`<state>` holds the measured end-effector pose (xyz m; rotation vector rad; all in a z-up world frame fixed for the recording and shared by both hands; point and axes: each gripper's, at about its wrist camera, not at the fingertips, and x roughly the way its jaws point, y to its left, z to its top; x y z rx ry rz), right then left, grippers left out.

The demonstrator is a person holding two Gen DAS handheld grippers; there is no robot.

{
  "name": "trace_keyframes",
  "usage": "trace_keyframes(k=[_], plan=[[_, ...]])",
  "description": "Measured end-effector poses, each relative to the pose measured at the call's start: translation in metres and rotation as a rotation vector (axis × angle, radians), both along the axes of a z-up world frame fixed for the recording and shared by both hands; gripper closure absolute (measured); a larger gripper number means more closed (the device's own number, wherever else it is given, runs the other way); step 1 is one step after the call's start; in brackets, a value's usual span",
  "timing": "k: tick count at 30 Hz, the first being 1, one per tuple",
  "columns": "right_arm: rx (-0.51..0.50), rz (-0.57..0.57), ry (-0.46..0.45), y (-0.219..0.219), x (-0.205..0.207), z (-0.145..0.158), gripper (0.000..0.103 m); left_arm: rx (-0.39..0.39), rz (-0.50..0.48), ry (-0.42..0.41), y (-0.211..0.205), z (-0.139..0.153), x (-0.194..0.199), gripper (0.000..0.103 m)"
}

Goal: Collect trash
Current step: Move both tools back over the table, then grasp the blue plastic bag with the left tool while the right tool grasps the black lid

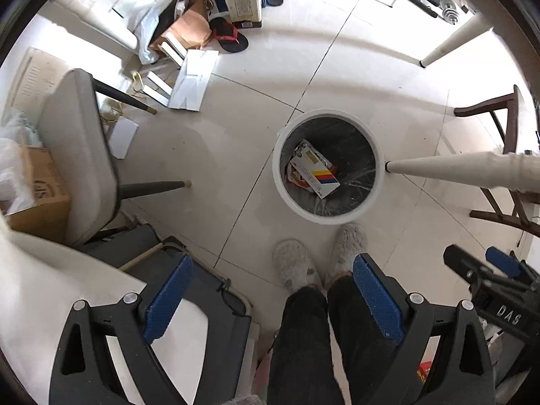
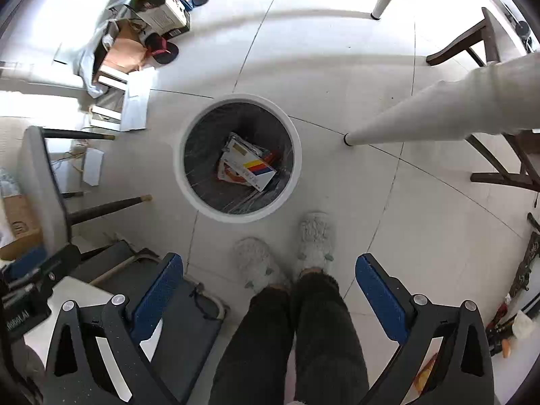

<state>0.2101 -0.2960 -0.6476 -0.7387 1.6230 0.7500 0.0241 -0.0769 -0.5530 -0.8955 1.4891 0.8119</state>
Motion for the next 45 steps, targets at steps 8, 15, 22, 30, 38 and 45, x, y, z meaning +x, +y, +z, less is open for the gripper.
trace_keyframes(k=[8, 15, 22, 30, 38, 45], plan=[[0.04, 0.023, 0.001, -0.004, -0.004, 0.099, 0.0, 0.04, 0.015, -0.038, -0.009, 0.084, -0.011, 0.006], [0.129, 0.012, 0.023, -0.003, -0.001, 0.2, 0.0, 0.19, 0.014, -0.077, 0.0, 0.182, -0.001, 0.006], [0.275, -0.095, 0.011, 0.026, 0.056, 0.293, 0.0, 0.402, 0.034, -0.094, 0.056, 0.254, 0.041, 0.006], [0.292, -0.305, -0.128, 0.069, 0.206, 0.319, 0.0, 0.643, 0.026, 0.064, 0.127, 0.276, 0.137, 0.006], [0.223, -0.474, -0.189, 0.118, 0.359, 0.244, 0.0, 0.603, 0.047, 0.176, 0.185, 0.229, 0.224, 0.006], [0.111, -0.416, -0.198, 0.176, 0.388, 0.192, 0.002, 0.539, 0.055, 0.211, 0.217, 0.203, 0.23, 0.006]])
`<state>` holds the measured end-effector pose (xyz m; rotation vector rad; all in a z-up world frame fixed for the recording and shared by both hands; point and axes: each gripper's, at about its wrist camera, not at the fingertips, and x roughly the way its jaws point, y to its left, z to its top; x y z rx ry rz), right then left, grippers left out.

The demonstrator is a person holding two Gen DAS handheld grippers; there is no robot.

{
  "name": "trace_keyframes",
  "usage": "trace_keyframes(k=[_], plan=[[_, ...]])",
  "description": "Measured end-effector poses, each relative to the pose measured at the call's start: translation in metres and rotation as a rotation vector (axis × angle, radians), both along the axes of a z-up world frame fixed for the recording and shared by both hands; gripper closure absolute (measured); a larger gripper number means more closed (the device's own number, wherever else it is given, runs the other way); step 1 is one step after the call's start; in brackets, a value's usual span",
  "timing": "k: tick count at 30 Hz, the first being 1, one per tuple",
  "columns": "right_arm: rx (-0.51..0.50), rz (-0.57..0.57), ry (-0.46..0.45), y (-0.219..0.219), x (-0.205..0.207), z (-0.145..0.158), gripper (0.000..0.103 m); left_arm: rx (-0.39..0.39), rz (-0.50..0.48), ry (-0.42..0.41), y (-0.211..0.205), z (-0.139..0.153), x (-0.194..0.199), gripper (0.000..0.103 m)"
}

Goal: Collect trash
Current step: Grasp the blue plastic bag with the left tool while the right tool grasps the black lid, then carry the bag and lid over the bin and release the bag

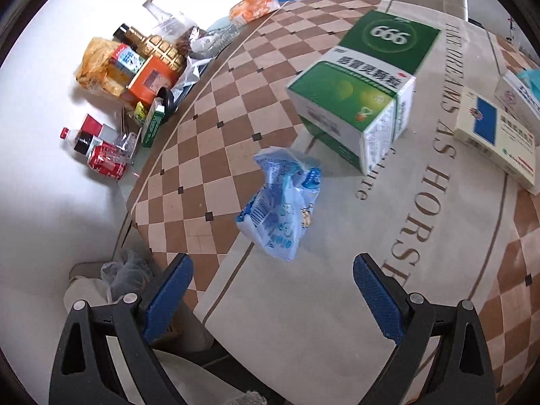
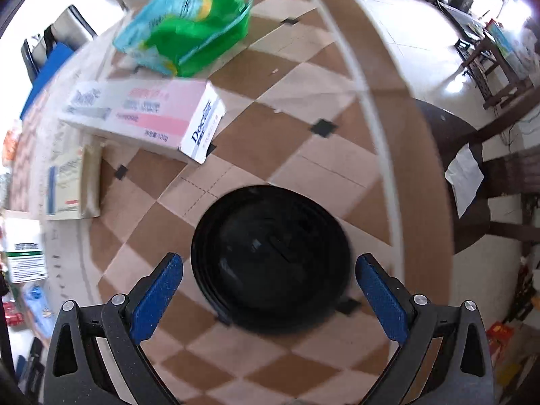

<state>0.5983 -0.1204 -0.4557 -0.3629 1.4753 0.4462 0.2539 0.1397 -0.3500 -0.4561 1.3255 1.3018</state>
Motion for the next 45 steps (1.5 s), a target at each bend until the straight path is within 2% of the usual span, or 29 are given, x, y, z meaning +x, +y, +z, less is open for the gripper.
trace_keyframes(k=[2, 3, 8, 11, 15, 16, 17, 18, 21, 26, 29, 33, 38, 39, 45], plan=[[-0.029, 0.038, -0.055, 0.014, -0.01, 0.001, 0.012, -0.013, 0.029, -0.016, 0.011, 0.002, -0.013, 0.006], [-0.006, 0.07, -0.051, 0.022, -0.017, 0.004, 0.013, -0.024, 0.039, -0.033, 0.018, 0.0, -0.018, 0.006], [0.057, 0.22, 0.025, 0.063, -0.063, 0.005, 0.014, -0.149, 0.063, -0.169, 0.06, -0.013, -0.041, 0.006], [0.078, 0.296, 0.054, 0.089, -0.086, 0.004, 0.014, -0.219, 0.02, -0.198, 0.076, -0.027, -0.035, 0.006], [0.083, 0.339, 0.06, 0.112, -0.102, 0.003, 0.014, -0.303, -0.026, -0.199, 0.095, -0.054, -0.023, 0.007], [0.082, 0.339, 0.059, 0.116, -0.103, 0.002, 0.014, -0.309, -0.029, -0.202, 0.098, -0.059, -0.021, 0.01], [0.08, 0.341, 0.057, 0.12, -0.103, 0.002, 0.014, -0.311, -0.027, -0.211, 0.101, -0.061, -0.021, 0.03], [0.081, 0.341, 0.056, 0.124, -0.103, 0.002, 0.014, -0.317, -0.022, -0.221, 0.103, -0.063, -0.021, 0.058], [0.094, 0.337, 0.057, 0.131, -0.105, 0.002, 0.016, -0.303, -0.022, -0.252, 0.101, -0.057, -0.024, 0.084], [0.127, 0.338, 0.023, 0.129, -0.11, 0.018, 0.017, -0.245, -0.038, -0.249, 0.078, -0.035, -0.03, 0.091], [0.148, 0.338, 0.022, 0.122, -0.12, 0.028, 0.017, -0.187, -0.052, -0.24, 0.054, -0.011, -0.037, 0.091], [0.176, 0.352, -0.003, 0.104, -0.138, 0.046, 0.017, -0.123, -0.083, -0.271, 0.015, 0.023, -0.056, 0.091], [0.196, 0.358, -0.049, 0.06, -0.179, 0.074, 0.017, -0.09, -0.119, -0.323, -0.047, 0.056, -0.091, 0.091], [0.199, 0.356, -0.056, 0.043, -0.188, 0.081, 0.017, -0.091, -0.123, -0.334, -0.046, 0.054, -0.103, 0.091], [0.239, 0.344, -0.067, -0.038, -0.254, 0.116, 0.017, -0.127, -0.153, -0.41, -0.107, 0.063, -0.148, 0.091]])
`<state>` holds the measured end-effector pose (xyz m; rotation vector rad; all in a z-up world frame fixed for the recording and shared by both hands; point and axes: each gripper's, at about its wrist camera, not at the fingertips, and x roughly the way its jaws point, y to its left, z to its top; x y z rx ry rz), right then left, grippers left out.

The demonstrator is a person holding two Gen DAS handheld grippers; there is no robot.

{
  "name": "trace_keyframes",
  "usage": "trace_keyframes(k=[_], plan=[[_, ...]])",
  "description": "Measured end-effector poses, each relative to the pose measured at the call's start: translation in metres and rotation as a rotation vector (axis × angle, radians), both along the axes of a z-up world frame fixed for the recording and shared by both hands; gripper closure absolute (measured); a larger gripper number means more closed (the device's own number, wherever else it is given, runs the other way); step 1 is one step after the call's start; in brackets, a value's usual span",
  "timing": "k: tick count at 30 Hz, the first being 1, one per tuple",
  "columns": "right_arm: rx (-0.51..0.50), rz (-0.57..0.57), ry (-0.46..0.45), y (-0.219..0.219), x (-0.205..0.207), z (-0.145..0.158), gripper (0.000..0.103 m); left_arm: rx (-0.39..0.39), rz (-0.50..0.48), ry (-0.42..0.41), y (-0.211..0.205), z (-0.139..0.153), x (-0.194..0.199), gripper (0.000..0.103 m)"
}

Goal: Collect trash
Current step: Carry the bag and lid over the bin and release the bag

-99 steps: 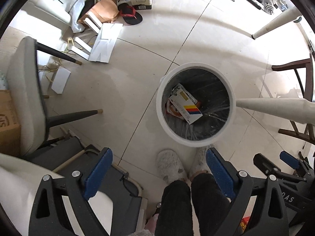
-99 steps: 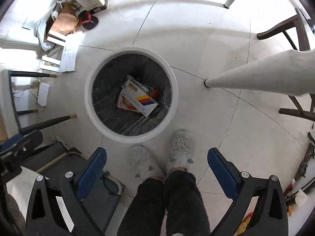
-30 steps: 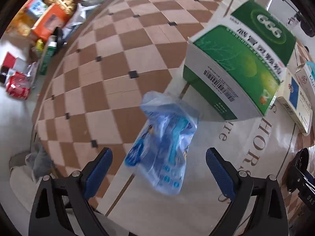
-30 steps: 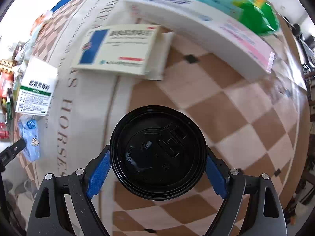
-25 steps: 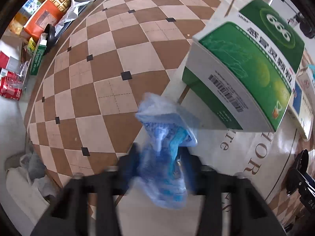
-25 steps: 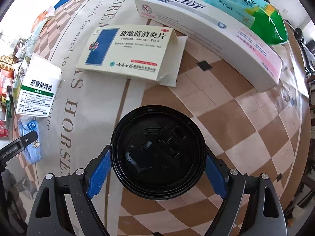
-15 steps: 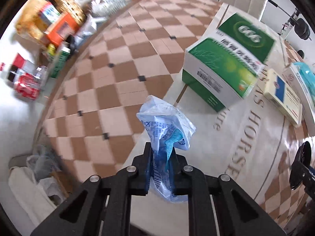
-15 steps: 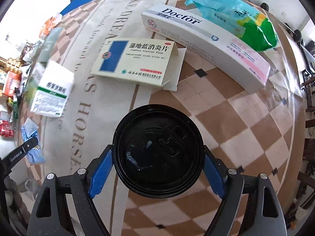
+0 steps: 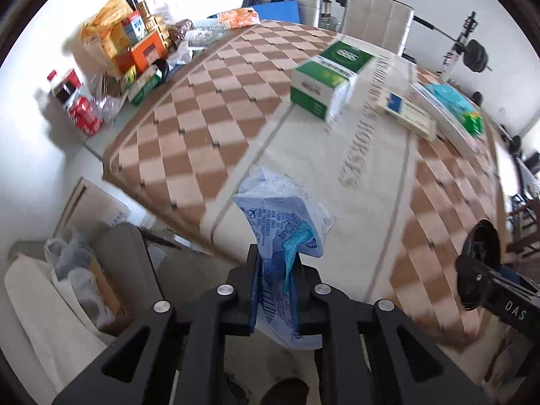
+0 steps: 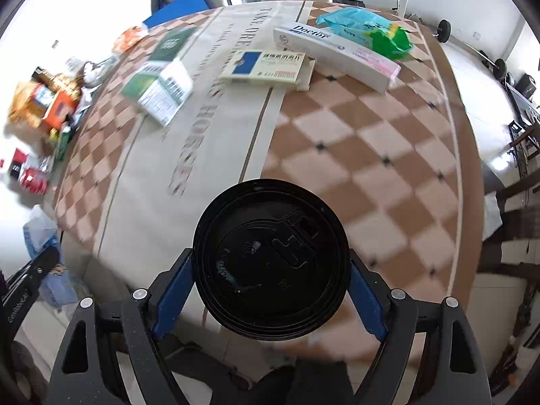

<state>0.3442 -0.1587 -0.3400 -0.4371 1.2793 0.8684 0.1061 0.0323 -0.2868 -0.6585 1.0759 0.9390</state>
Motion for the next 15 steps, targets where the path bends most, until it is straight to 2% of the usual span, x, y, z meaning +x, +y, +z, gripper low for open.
trace_keyframes(k=[4, 7, 10, 15], plan=[[0.009, 0.013, 0.025, -0.05, -0.046, 0.01, 0.017, -0.059, -0.025, -0.005, -0.041, -0.01, -0.022, 0.091], [-0.012, 0.043, 0.055, -0.081, -0.075, 0.004, 0.017, -0.104, -0.028, 0.015, -0.065, -0.029, -0.036, 0.091], [-0.044, 0.072, 0.075, -0.103, -0.095, -0.011, 0.017, -0.148, -0.025, 0.047, -0.081, -0.056, -0.047, 0.091], [-0.123, 0.098, 0.126, -0.13, -0.115, -0.062, 0.017, -0.23, -0.006, 0.087, -0.096, -0.117, -0.058, 0.091]])
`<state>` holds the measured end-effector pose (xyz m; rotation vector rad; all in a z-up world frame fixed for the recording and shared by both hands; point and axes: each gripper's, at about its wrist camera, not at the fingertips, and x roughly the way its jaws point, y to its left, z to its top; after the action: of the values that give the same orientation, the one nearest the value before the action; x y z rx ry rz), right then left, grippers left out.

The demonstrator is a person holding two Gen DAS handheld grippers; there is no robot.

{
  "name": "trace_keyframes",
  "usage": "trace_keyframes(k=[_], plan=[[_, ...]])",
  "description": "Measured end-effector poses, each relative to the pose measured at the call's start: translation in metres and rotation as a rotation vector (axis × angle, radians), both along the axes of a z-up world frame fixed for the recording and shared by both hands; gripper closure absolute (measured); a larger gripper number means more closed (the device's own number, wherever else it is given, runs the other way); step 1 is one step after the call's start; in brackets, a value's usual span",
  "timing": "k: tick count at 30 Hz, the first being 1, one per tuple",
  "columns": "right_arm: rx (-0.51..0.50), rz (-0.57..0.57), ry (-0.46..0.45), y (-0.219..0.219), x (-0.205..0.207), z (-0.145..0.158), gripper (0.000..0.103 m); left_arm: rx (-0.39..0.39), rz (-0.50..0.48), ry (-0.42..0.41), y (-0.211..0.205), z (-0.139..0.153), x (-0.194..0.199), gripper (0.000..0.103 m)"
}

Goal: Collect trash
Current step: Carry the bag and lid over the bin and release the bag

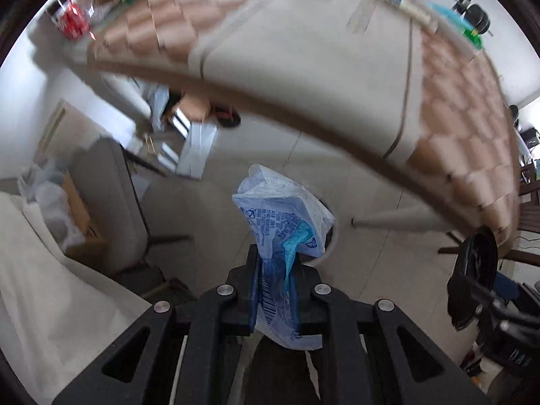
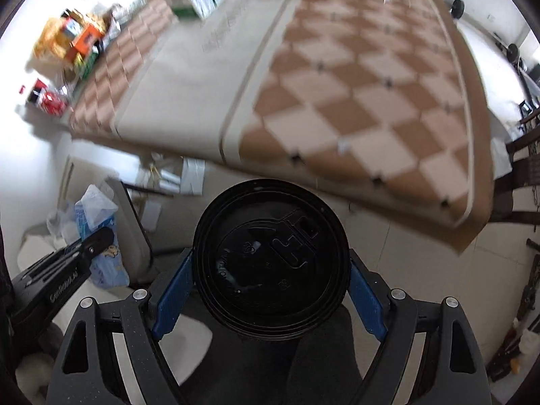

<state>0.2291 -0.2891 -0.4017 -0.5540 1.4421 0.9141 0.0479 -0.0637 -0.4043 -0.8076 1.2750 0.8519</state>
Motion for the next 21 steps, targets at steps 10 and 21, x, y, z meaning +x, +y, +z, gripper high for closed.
trace_keyframes(k=[10, 21], plan=[[-0.145, 0.005, 0.066, -0.021, -0.018, -0.194, 0.017, -0.23, 0.044, -0.024, 0.017, -0.185, 0.007, 0.091], [-0.215, 0.0, 0.07, 0.01, -0.001, -0.392, 0.016, -0.445, 0.038, -0.097, 0.033, -0.337, 0.034, 0.087]])
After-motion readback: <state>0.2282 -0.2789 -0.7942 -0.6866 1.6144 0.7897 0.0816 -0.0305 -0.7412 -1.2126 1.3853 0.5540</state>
